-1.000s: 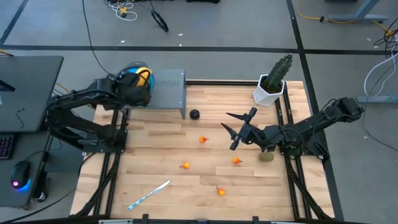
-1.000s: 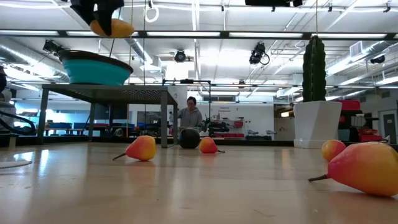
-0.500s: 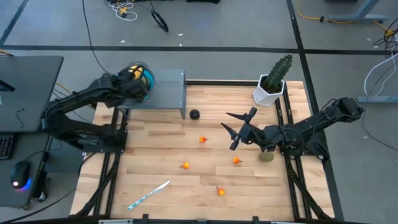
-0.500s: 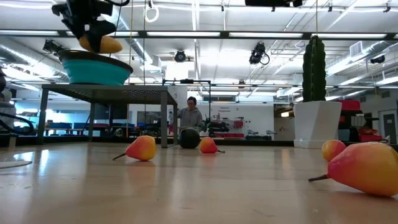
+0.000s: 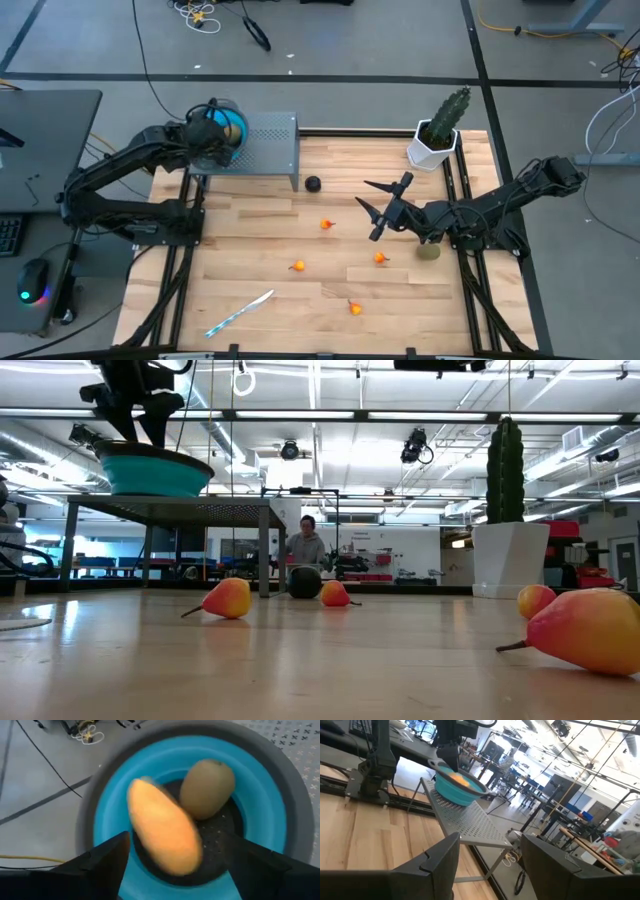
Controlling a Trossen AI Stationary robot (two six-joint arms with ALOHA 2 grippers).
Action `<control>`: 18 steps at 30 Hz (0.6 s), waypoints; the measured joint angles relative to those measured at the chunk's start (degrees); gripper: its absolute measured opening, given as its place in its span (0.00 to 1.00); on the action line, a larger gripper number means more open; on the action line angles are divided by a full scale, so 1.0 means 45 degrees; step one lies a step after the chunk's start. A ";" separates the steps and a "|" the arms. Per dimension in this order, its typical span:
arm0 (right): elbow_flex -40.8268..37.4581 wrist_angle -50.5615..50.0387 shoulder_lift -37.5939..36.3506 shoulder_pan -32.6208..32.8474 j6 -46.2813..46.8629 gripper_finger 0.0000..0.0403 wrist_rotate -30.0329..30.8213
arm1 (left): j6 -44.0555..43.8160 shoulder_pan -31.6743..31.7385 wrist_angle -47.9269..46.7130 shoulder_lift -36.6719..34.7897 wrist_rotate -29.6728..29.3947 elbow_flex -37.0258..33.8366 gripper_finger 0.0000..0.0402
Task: Pick & Place Fruit
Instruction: Put the yellow mango into the blue strainer bowl on the shelf, then put the black plum into the blue strainer bowl on the shelf
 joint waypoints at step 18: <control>0.0005 0.0032 0.0000 -0.0072 0.0044 0.55 -0.0172 | -0.0363 -0.0699 0.1582 0.0009 -0.0100 0.0000 0.89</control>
